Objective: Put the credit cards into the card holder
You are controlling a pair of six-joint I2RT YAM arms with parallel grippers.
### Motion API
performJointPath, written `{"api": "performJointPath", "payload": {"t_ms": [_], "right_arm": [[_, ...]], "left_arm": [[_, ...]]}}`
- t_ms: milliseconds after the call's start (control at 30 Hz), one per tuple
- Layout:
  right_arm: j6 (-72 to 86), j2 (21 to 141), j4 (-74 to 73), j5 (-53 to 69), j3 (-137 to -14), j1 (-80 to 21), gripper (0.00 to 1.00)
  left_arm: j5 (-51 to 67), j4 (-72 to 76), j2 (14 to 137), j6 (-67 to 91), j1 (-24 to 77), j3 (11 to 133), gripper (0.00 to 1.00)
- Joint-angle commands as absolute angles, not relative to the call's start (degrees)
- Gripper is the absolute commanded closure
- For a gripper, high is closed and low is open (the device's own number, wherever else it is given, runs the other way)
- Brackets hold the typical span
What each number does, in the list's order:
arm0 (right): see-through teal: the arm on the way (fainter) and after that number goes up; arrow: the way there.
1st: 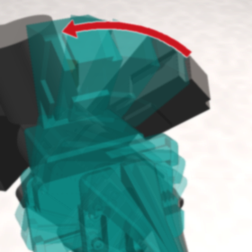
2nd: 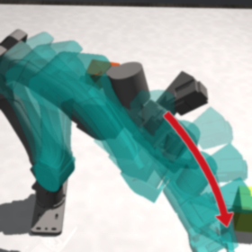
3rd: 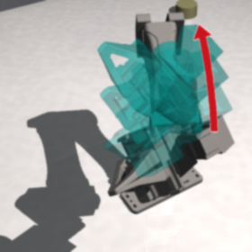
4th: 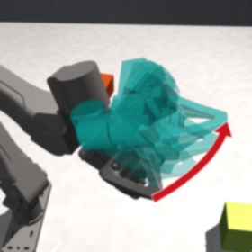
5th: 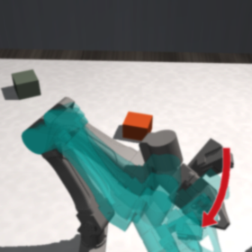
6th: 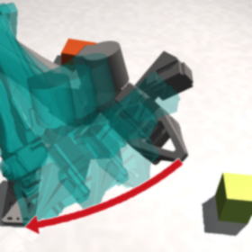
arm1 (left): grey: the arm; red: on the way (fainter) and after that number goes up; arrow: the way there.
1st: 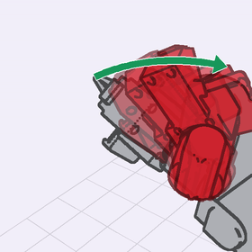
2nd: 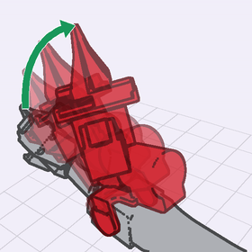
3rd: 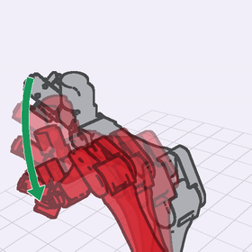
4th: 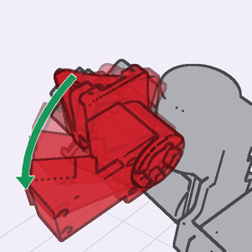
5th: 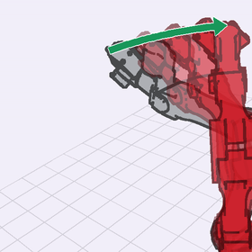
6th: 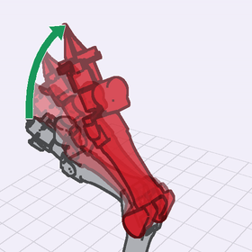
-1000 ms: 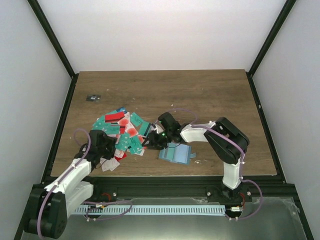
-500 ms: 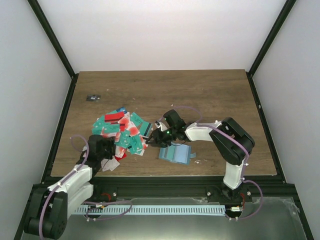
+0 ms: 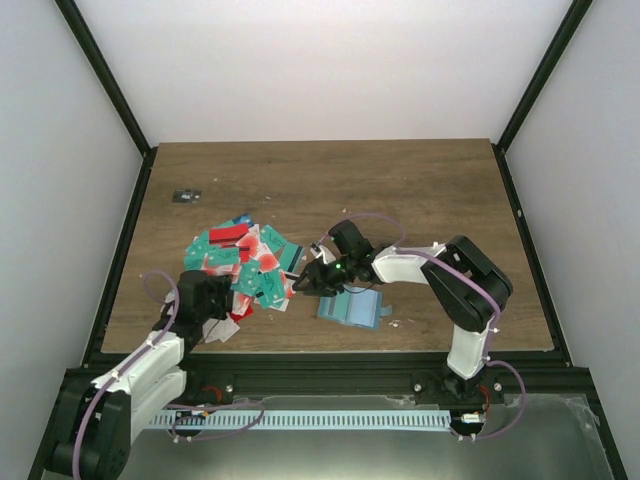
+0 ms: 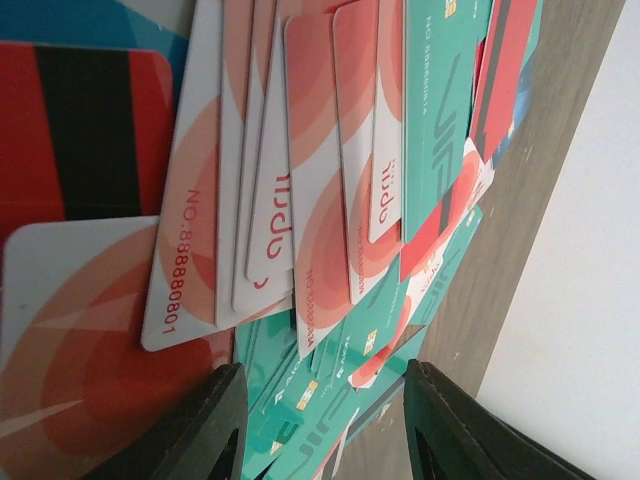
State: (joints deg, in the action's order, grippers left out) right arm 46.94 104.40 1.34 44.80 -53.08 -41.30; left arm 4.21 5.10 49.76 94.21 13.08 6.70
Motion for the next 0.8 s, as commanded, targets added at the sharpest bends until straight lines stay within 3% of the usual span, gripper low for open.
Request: {"api": "performJointPath", "payload": {"t_ms": [0,333,767], "right_arm": [[45.7,102.5,1.0,45.5,-52.3,-40.8,0.56],[45.1,101.9,1.2,45.9,-51.2,-40.7,0.56],[44.0,102.6,0.6,46.5,-51.7,-40.7,0.57]], "left_arm": [[3.5,4.8,49.6,94.6,13.6,7.6,0.55],[3.2,12.7,54.8,93.4,14.3,7.6,0.55],[1.6,9.6,55.0,92.9,15.4,10.4,0.55]]}}
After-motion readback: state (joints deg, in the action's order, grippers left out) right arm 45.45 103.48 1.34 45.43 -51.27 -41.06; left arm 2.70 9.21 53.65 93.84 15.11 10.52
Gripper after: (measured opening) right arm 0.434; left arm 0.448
